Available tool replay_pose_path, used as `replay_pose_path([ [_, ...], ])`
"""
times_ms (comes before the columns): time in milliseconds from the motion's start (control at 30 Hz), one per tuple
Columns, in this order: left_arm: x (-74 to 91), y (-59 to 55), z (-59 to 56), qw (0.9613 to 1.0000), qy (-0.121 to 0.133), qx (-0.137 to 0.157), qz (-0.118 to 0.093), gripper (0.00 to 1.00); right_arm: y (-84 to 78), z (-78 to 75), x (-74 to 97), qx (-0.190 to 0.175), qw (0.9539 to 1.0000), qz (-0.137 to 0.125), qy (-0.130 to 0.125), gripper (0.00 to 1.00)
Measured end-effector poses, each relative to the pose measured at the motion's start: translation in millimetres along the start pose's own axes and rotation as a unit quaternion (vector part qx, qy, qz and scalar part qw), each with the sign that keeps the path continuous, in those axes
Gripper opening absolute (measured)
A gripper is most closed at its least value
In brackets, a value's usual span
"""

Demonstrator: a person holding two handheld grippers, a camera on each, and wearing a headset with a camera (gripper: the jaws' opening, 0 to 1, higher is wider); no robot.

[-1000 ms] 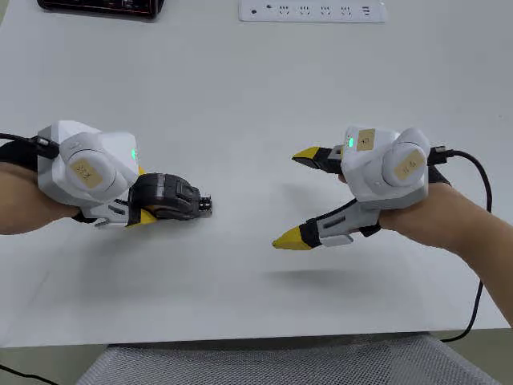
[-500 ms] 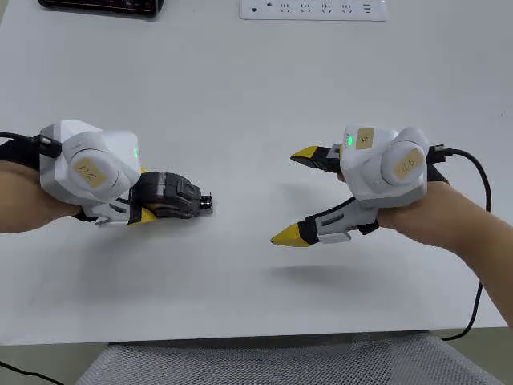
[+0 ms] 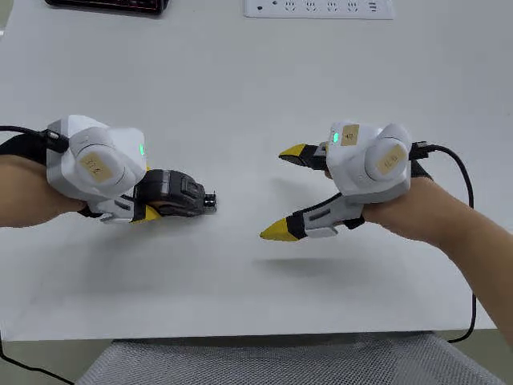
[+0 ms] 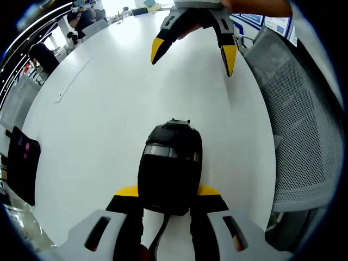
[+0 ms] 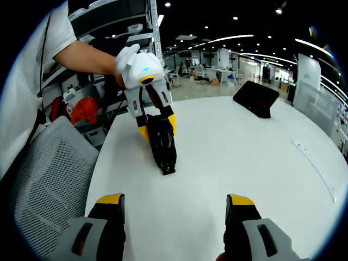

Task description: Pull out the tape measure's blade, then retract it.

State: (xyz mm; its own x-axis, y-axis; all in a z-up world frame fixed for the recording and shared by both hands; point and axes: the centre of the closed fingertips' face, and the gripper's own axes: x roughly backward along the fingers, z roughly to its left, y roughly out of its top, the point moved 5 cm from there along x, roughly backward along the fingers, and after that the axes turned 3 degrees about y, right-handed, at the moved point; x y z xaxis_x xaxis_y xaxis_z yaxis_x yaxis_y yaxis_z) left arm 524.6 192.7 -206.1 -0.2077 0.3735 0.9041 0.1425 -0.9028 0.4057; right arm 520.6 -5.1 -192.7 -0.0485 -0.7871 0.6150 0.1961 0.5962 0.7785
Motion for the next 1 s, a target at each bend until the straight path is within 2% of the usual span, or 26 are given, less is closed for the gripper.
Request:
replay_pose_path([
  [267, 0.2, 0.1, -0.4, 1.0000, -0.002, -0.001, 0.003, 0.28, 3.1, -2.9, -13.4, 0.005, 0.9999, 0.001, 0.009, 0.72],
  [467, 0.2, 0.0, -0.4, 1.0000, -0.003, -0.001, 0.005, 0.28, 6.7, 0.3, -25.1, 0.009, 0.9998, 0.003, 0.019, 0.70],
  [1000, 0.2, 0.4, 0.1, 1.0000, -0.005, -0.002, 0.007, 0.28, 9.4, -1.8, -43.1, 0.017, 0.9994, 0.002, 0.031, 0.60],
])
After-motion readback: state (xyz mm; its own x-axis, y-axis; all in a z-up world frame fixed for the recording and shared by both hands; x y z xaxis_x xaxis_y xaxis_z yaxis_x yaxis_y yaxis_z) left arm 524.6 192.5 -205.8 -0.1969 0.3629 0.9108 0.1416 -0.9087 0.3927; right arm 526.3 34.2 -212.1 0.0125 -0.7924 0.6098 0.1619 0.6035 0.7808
